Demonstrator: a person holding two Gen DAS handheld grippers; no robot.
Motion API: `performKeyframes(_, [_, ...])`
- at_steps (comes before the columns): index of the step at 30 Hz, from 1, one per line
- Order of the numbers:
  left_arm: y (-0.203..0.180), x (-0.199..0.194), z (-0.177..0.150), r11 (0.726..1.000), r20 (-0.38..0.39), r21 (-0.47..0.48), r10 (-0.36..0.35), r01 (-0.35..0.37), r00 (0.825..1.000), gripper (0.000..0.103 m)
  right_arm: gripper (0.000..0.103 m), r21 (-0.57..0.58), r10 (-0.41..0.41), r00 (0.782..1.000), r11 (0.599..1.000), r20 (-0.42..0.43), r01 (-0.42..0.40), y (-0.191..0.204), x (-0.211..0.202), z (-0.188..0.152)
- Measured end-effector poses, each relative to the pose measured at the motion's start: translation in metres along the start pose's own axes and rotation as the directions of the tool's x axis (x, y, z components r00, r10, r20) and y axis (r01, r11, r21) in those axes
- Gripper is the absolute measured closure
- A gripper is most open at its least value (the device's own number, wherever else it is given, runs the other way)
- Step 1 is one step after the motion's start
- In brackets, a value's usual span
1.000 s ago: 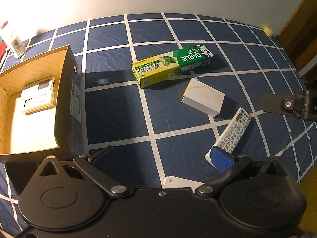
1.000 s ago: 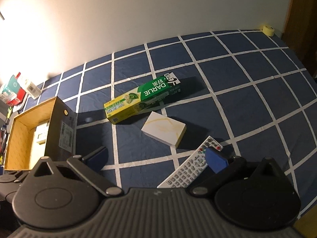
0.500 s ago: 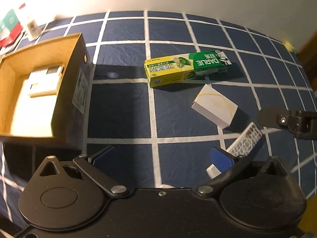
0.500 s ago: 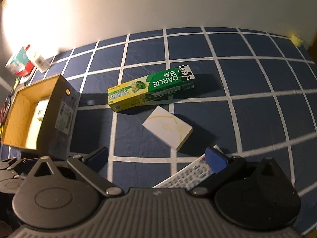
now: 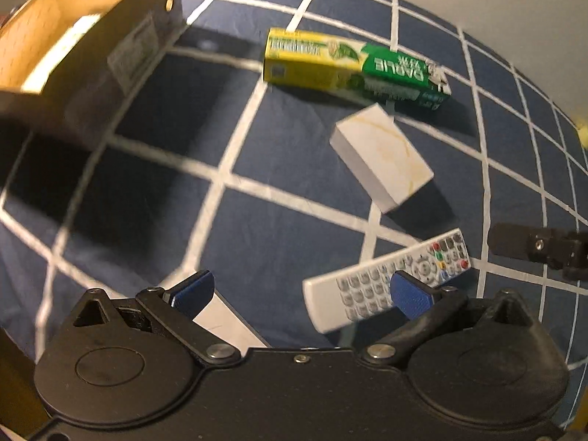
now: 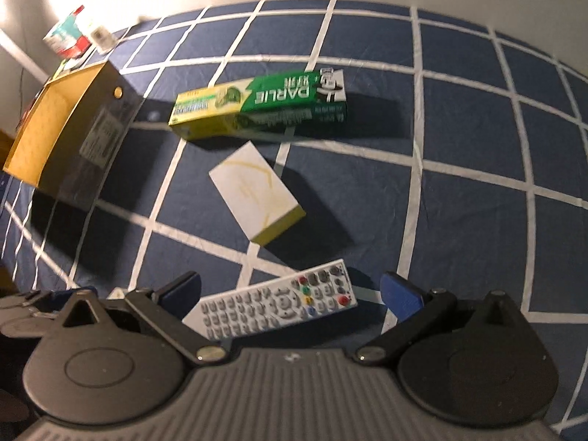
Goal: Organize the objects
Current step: 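Close the right gripper on the white TV remote with coloured buttons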
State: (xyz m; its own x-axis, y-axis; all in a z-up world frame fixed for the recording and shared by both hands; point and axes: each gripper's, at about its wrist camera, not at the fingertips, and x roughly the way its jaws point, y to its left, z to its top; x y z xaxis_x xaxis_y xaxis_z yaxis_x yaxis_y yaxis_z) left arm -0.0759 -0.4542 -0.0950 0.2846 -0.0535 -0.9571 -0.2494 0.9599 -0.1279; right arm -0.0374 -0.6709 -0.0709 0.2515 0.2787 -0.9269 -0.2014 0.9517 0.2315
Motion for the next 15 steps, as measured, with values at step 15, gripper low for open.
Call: performKeyframes(15, [-0.022, 0.043, -0.024, 0.985, -0.059, -0.174, 0.010, -0.020, 0.998, 0.000, 0.000, -0.107, 0.080, 0.982, 0.989, -0.170, -0.099, -0.016, 0.068, 0.008])
